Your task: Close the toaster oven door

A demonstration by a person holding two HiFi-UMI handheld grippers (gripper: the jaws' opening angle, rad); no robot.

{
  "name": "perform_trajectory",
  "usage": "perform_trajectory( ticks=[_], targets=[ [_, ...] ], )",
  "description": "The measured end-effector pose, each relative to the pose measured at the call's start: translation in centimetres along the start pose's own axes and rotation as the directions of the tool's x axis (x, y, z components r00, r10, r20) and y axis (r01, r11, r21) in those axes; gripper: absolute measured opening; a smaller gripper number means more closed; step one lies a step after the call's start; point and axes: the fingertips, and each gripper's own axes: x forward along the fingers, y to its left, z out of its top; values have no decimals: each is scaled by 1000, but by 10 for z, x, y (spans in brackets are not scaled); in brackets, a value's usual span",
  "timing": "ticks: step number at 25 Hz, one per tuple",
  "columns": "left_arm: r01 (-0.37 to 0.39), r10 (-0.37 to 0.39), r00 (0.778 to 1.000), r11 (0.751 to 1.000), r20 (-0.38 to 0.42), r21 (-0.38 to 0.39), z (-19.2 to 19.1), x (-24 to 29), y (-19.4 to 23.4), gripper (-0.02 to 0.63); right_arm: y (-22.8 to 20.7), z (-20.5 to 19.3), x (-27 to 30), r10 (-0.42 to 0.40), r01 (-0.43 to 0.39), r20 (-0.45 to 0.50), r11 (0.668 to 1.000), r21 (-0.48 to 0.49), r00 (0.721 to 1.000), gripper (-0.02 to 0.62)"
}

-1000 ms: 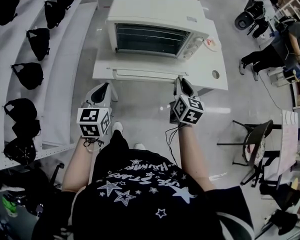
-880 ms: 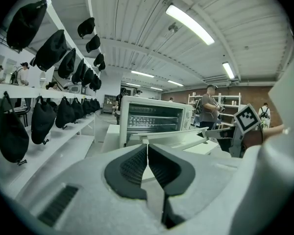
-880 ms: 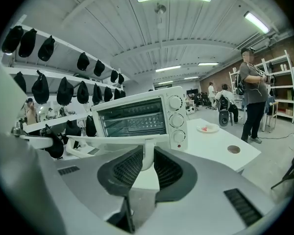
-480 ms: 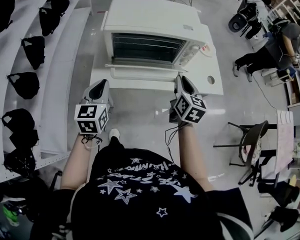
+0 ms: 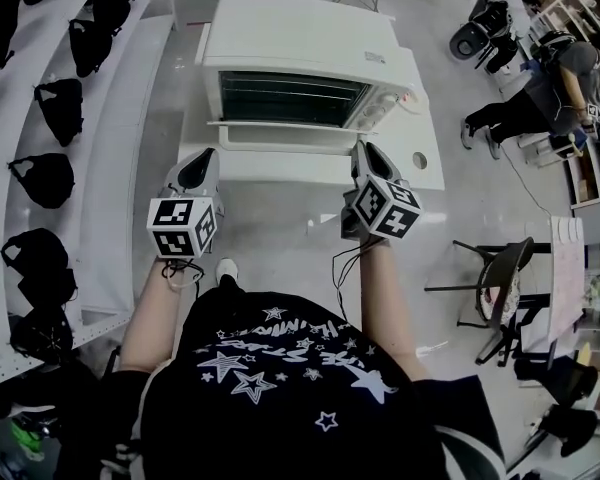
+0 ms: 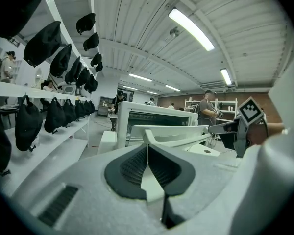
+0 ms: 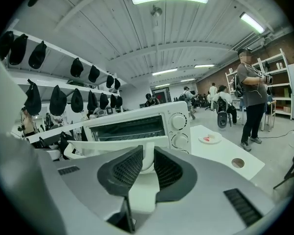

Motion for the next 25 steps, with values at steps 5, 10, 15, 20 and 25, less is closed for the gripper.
perform_trajectory(
  ticks=[5,10,15,20,25],
  targets=[
    [13,-13,1000,1000,5,5,6,9,5,23,1,10,8,2,-2,2,1000,8,1000,74],
    [25,-25,1000,1000,12,6,12,18,10,23,1,20,17,0,0,1,1000,17,1000,74],
    [36,-36,999,999,19,8,18,27,16,23,0,30,27,0,0,-7,999,33,1000,74],
    [43,-43,999,999,27,7,27,38,22,23,-2,40,37,-3,4,-15,999,47,1000,74],
    [52,-52,998,999,36,5,33,46,27,23,-4,48,44,-7,8,-11,998,60,1000,74]
  ],
)
